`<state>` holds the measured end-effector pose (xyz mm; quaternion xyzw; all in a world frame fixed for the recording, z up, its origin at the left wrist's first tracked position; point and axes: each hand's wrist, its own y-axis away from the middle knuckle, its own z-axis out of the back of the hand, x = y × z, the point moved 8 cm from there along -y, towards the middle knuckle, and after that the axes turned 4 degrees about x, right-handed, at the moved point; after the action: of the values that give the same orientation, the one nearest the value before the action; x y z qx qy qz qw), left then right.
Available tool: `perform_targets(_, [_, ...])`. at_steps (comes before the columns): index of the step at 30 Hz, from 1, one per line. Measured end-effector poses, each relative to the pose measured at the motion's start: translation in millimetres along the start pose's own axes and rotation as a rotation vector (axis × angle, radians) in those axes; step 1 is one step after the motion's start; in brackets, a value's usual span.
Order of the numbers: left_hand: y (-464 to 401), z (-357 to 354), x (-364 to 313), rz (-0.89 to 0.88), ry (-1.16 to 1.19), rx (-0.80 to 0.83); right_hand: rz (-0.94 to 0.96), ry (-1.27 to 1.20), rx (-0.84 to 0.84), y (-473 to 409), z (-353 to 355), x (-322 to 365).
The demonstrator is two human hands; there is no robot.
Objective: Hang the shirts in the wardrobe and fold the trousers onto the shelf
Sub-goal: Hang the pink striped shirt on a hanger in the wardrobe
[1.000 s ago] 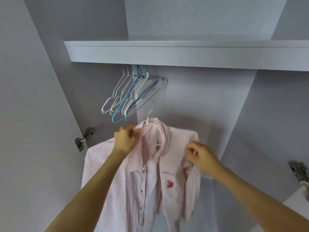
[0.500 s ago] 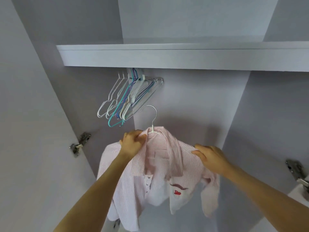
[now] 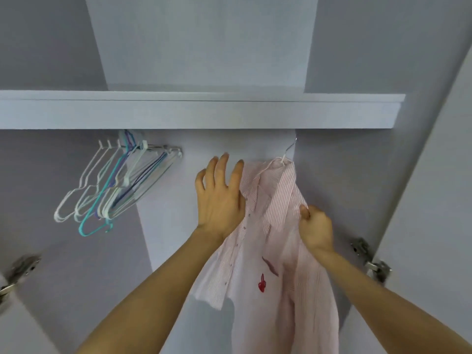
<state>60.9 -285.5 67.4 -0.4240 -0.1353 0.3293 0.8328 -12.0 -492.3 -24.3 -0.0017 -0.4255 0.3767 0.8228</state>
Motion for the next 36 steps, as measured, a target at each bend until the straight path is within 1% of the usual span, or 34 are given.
perform_targets(3, [-20,11,-28,-0.151,-0.156,-0.123,-0.030,0.061,-0.075,-22,6,6])
perform_targets(5, [-34,10,-32,-0.163,-0.247,-0.165,-0.044,0.062,-0.130,-36,9,7])
perform_targets(8, [-54,5,-24,-0.074,-0.301,-0.128,-0.064,0.030,-0.176,-60,11,7])
perform_targets(10, [-62,-3,-14,-0.020,-0.318,-0.090,-0.081,0.048,-0.163,-75,10,8])
perform_targets(16, [-65,-13,-3,-0.002,-0.376,-0.086,-0.105,0.111,-0.097,-105,2,0])
perform_targets(18, [-65,-13,-1,0.004,-0.394,-0.084,-0.127,0.131,-0.066,-104,-5,-9])
perform_targets(22, [-65,-13,-2,0.005,-0.402,-0.035,-0.159,0.160,-0.071,-92,0,-21])
perform_targets(24, [-63,-10,-5,0.005,-0.394,0.001,-0.120,0.217,-0.097,-83,7,-14])
perform_targets(25, [-62,-7,-8,-0.001,-0.376,0.019,-0.066,0.269,-0.121,-77,10,-5])
perform_targets(27, [-55,2,-9,-0.005,-0.326,0.069,0.120,0.339,-0.165,-58,12,27])
perform_targets(28, [-47,6,-9,-0.006,-0.289,0.072,0.245,0.316,-0.177,-44,9,45])
perform_targets(29, [-39,12,-9,0.000,-0.236,0.066,0.357,0.273,-0.150,-30,4,61])
perform_targets(31, [-12,23,7,0.065,-0.132,0.064,0.510,0.148,0.007,0,-16,92])
perform_targets(33, [22,31,31,0.142,-0.057,0.065,0.557,0.032,0.188,30,-42,109])
perform_targets(34, [39,30,45,0.193,-0.031,0.115,0.550,-0.003,0.278,44,-55,113])
perform_targets(36, [84,32,86,0.350,-0.046,0.268,0.532,-0.037,0.463,77,-90,121])
